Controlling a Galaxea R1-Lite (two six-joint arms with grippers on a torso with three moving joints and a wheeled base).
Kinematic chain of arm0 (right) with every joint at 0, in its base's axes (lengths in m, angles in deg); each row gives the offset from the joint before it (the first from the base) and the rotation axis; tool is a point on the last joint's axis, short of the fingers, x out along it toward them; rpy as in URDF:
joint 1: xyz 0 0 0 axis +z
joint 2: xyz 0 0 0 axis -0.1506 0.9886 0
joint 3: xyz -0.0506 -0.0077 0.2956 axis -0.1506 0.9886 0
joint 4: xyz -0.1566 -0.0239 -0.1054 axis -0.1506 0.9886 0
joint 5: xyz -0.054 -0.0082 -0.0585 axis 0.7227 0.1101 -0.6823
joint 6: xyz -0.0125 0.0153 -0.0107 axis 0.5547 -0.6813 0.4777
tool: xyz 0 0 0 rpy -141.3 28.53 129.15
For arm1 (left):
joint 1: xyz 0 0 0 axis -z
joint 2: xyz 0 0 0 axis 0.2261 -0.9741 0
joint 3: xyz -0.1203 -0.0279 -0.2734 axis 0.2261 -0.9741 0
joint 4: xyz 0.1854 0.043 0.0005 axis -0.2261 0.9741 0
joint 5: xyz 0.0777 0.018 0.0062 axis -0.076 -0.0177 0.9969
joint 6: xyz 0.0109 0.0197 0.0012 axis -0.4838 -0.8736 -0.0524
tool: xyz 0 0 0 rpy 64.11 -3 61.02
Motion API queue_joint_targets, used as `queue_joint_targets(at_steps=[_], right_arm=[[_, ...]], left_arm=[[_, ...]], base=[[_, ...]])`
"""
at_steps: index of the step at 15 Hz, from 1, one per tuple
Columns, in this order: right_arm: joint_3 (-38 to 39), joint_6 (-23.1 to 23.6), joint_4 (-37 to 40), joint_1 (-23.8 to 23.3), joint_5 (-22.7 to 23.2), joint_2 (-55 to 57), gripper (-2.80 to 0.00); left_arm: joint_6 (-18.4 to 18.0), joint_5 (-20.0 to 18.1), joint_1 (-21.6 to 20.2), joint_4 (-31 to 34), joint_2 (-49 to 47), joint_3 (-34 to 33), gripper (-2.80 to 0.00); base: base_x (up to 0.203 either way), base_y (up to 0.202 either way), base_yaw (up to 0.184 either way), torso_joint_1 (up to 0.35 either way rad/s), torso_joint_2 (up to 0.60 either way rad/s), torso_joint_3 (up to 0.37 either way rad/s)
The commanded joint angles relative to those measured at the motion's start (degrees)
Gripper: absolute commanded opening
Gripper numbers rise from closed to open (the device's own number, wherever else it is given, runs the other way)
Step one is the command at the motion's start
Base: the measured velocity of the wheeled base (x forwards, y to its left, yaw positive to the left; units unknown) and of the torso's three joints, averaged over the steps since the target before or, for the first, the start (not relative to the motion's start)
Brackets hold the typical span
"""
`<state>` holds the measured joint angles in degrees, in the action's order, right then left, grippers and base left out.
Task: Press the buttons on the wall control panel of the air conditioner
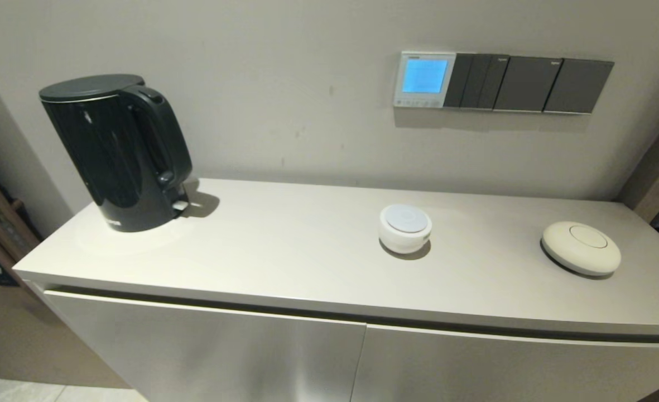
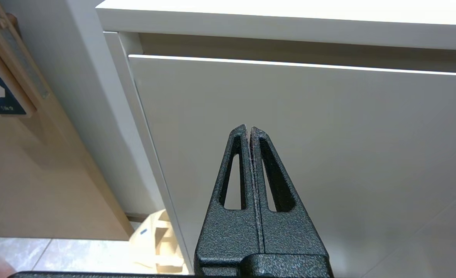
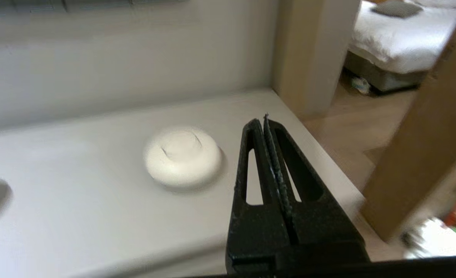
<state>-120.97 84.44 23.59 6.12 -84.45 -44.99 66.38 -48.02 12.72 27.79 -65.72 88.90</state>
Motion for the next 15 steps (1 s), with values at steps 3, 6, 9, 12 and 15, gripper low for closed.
queue_joint_targets(at_steps=[3, 6, 9, 12, 15], right_arm=[[4.0, -0.4, 9.3, -2.0, 0.2, -11.8, -2.80], [12.2, -1.5, 9.5, -4.4, 0.3, -14.1, -2.80], [21.9, -2.6, 10.0, -10.7, 0.8, -16.7, -2.80], [24.0, -2.7, 10.1, -13.8, 10.3, -23.0, -2.80], [27.2, -2.9, 8.1, -14.1, 18.6, -26.4, -2.80]], left_arm=[[0.0, 0.0, 0.0, 0.0, 0.0, 0.0, -2.80], [0.0, 0.0, -0.1, 0.0, -0.1, 0.0, -2.80], [0.0, 0.0, 0.0, 0.0, 0.0, 0.0, -2.80], [0.0, 0.0, 0.0, 0.0, 0.0, 0.0, -2.80], [0.0, 0.0, -0.1, 0.0, -0.1, 0.0, -2.80]], base=[[0.000, 0.000, 0.000, 0.000, 0.00, 0.000], [0.000, 0.000, 0.000, 0.000, 0.00, 0.000], [0.000, 0.000, 0.000, 0.000, 0.00, 0.000], [0.000, 0.000, 0.000, 0.000, 0.00, 0.000], [0.000, 0.000, 0.000, 0.000, 0.00, 0.000]])
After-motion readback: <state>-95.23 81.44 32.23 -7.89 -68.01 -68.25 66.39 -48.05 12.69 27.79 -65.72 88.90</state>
